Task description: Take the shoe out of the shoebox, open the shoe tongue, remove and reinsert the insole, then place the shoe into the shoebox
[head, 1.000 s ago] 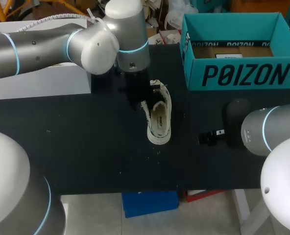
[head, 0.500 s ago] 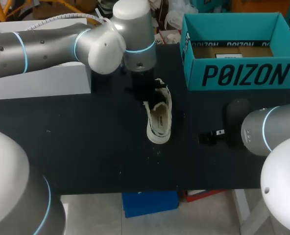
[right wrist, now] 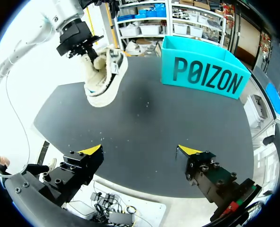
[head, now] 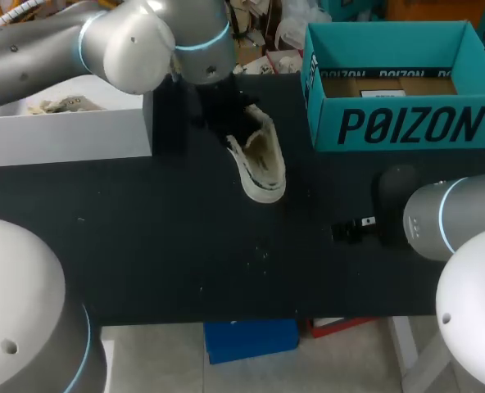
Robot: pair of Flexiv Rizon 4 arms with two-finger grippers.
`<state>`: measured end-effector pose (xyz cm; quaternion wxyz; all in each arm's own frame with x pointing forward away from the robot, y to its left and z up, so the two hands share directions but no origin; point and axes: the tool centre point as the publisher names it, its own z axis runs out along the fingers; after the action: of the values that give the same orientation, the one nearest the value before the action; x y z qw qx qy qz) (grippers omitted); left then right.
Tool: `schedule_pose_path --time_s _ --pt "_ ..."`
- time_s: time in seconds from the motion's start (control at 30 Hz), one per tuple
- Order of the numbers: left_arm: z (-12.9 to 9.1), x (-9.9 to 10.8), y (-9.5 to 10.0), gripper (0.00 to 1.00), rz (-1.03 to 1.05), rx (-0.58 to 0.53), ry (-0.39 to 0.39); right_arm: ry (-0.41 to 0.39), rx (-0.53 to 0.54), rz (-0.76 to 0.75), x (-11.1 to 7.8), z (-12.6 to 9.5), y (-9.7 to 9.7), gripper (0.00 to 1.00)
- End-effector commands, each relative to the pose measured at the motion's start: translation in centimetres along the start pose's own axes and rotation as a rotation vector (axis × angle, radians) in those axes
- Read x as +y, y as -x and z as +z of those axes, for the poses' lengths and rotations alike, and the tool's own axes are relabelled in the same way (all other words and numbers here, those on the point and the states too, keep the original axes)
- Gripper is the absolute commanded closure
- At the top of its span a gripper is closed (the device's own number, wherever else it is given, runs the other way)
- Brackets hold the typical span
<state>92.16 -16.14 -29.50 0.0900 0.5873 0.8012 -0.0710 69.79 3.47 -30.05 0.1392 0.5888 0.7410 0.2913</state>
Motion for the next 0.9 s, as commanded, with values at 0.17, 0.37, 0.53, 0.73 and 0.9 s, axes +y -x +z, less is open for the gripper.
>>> schedule_pose_path --time_s 0.17,0.37,0.53,0.73,0.9 --pt "-10.8 4.2 -3.0 1.00 -0.533 -0.059 0.007 0.004 -0.001 0.001 -0.1 0.0 -0.1 0.00" --pt "-12.7 8.4 -6.9 1.00 -0.872 -0.094 -0.016 0.004 -0.001 0.001 -0.1 0.0 -0.1 0.00" --pt "-14.4 10.9 -10.9 1.00 -1.040 -0.123 0.025 0.004 -0.001 0.001 -0.1 0.0 -0.1 0.00" --pt "-16.1 13.4 -16.6 1.00 -1.187 -0.139 0.063 0.004 -0.001 0.001 -0.1 0.0 -0.1 0.00" --pt "-16.2 15.3 -21.3 1.00 -1.283 -0.134 0.086 0.004 -0.001 0.001 -0.1 0.0 -0.1 0.00"
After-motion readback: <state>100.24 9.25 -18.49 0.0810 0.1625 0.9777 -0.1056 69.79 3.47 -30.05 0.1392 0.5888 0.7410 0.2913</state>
